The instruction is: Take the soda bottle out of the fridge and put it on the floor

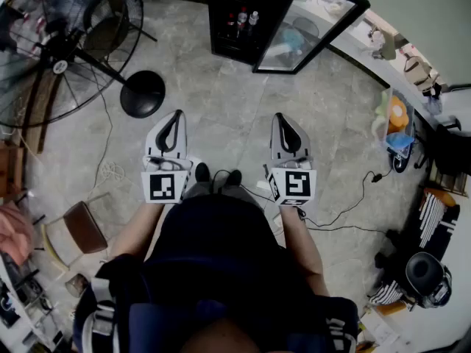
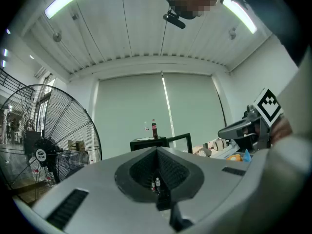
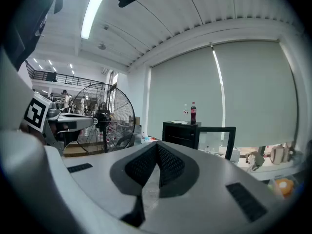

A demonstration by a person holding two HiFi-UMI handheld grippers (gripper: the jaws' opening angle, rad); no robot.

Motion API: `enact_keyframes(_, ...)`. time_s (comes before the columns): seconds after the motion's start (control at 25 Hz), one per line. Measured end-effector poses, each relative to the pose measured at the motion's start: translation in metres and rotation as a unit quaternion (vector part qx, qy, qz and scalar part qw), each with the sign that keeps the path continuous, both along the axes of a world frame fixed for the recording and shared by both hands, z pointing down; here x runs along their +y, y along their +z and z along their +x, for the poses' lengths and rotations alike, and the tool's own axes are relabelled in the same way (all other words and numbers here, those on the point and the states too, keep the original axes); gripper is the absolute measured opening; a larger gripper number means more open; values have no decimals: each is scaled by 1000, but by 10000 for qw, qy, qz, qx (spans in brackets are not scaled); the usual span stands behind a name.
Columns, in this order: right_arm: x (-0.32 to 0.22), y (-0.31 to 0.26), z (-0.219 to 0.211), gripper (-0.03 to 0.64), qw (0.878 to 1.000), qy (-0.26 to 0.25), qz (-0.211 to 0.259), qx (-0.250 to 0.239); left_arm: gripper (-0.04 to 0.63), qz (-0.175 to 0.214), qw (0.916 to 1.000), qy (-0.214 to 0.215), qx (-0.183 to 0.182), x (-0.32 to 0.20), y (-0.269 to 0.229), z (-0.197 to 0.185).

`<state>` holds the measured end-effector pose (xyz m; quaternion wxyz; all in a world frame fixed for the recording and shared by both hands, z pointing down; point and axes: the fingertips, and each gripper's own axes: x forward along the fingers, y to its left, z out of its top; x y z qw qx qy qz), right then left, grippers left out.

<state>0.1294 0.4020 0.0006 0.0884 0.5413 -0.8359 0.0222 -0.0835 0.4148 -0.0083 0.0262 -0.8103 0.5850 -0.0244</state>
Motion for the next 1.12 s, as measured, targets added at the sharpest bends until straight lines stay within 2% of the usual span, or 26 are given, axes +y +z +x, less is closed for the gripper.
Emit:
enact_keyframes(0.96,-7,4,-2,20,9997,-197,-31,-109,23,-40,10000,60,-35,-9,2,3)
enact_keyframes(1.04,-8,4,-3,44,9996,-246,-57,-129,23,-42,9999,65,-64,-10,3,2)
enact_keyframes(1.12,-10,5,-6,114,9994,-292,-86,-168,23,-56,9999,61,-75,-9,4,-1)
